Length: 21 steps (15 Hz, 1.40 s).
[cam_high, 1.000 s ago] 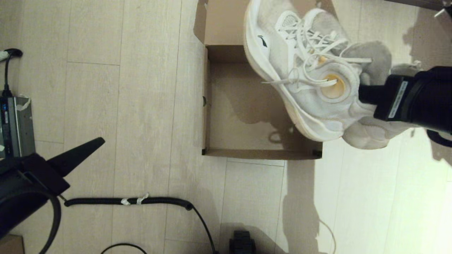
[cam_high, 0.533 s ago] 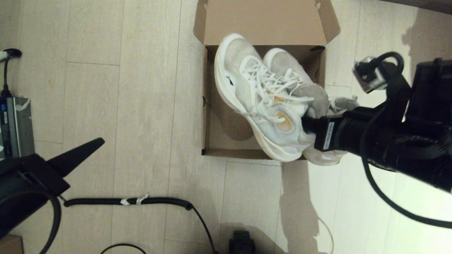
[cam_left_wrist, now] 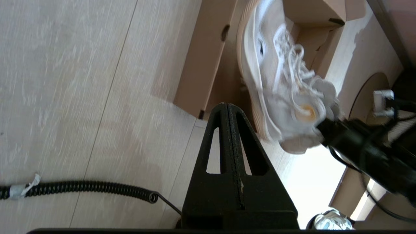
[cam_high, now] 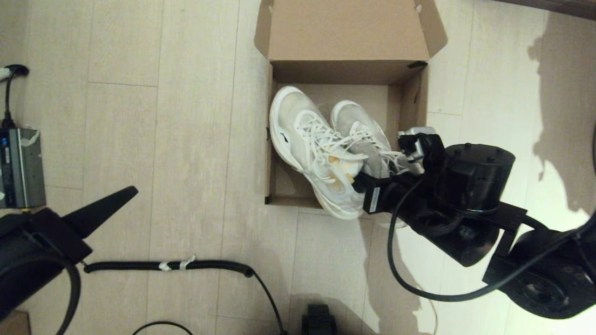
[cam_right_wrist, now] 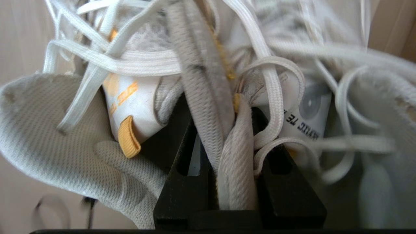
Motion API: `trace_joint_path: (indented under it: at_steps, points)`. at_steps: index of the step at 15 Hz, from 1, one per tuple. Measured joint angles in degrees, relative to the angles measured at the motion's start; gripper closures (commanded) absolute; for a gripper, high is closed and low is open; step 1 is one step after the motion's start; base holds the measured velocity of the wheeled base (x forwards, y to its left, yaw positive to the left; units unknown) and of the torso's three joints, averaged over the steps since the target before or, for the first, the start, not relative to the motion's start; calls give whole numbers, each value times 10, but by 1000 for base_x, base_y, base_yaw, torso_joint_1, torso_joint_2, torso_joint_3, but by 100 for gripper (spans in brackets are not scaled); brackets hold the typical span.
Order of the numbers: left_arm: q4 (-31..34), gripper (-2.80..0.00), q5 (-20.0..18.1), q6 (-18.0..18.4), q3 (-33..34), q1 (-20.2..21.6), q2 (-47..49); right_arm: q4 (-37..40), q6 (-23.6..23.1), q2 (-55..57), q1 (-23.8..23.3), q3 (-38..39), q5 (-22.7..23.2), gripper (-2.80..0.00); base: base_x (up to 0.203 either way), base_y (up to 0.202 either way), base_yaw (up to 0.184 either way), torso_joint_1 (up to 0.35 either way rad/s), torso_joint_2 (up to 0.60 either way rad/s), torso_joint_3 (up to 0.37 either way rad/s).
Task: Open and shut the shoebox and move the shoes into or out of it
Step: Put the shoes into the shoe box
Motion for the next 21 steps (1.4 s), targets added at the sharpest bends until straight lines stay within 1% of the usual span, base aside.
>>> trace_joint_path:
  at_steps: [2, 3, 6, 9, 10, 14, 20, 21]
  points:
    - [0, 0, 0, 0, 9, 0, -3, -69, -42, 36, -26, -8, 20, 0, 0, 0, 0, 0, 0, 0]
    - [0, 0, 0, 0, 13, 0, -4, -85, -52, 49, -40, -17, 33, 0, 0, 0, 0, 0, 0, 0]
    - [-1, 0, -1, 0, 18, 0, -5, -73, -55, 66, -64, -47, 48, 0, 0, 0, 0, 0, 0, 0]
    - [-1, 0, -2, -1, 18, 0, -5, -49, -55, 69, -69, -69, 48, 0, 0, 0, 0, 0, 0, 0]
    - [-1, 0, -2, -1, 18, 0, -5, -42, -54, 68, -69, -73, 48, -280, 0, 0, 0, 0, 0, 0]
    - [0, 0, -3, -1, 17, 0, -5, -10, -53, 54, -69, -80, 49, -280, 0, 0, 0, 0, 0, 0]
    - [-1, 0, -3, 0, 11, 0, -13, 79, -47, 8, -71, -116, 48, -280, 0, 0, 0, 0, 0, 0]
    - [-1, 0, -4, -1, 7, 0, -13, 97, -39, -5, -73, -122, 48, -280, 0, 0, 0, 0, 0, 0]
